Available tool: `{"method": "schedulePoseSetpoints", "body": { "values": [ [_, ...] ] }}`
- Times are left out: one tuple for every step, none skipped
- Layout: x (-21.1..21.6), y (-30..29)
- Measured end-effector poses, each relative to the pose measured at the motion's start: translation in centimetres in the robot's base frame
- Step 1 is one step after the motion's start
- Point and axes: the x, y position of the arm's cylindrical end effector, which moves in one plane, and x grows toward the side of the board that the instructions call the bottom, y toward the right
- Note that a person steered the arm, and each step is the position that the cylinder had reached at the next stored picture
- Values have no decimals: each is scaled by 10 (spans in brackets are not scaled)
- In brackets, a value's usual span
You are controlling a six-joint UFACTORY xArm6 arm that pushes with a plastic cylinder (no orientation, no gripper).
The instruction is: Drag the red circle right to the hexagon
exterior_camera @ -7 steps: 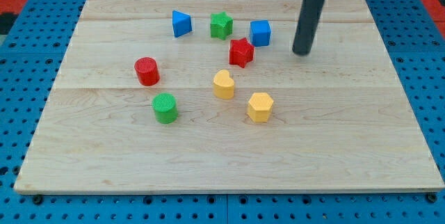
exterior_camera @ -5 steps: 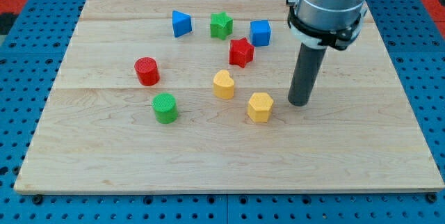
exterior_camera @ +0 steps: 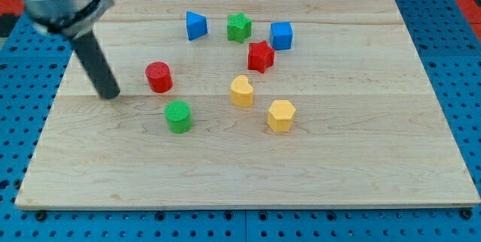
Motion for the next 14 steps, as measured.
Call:
{"method": "schedulePoseSetpoints", "body": {
  "values": [
    [-61, 43],
    [-53, 120],
    [3, 104],
    [22, 35],
    [-19, 75],
    [-66, 80],
    [-68, -17],
    [-4, -17],
    [-75, -39],
    [-100, 38],
    [-88, 80],
    [-39, 55],
    [-39, 3],
    [-68, -15]
  ]
}}
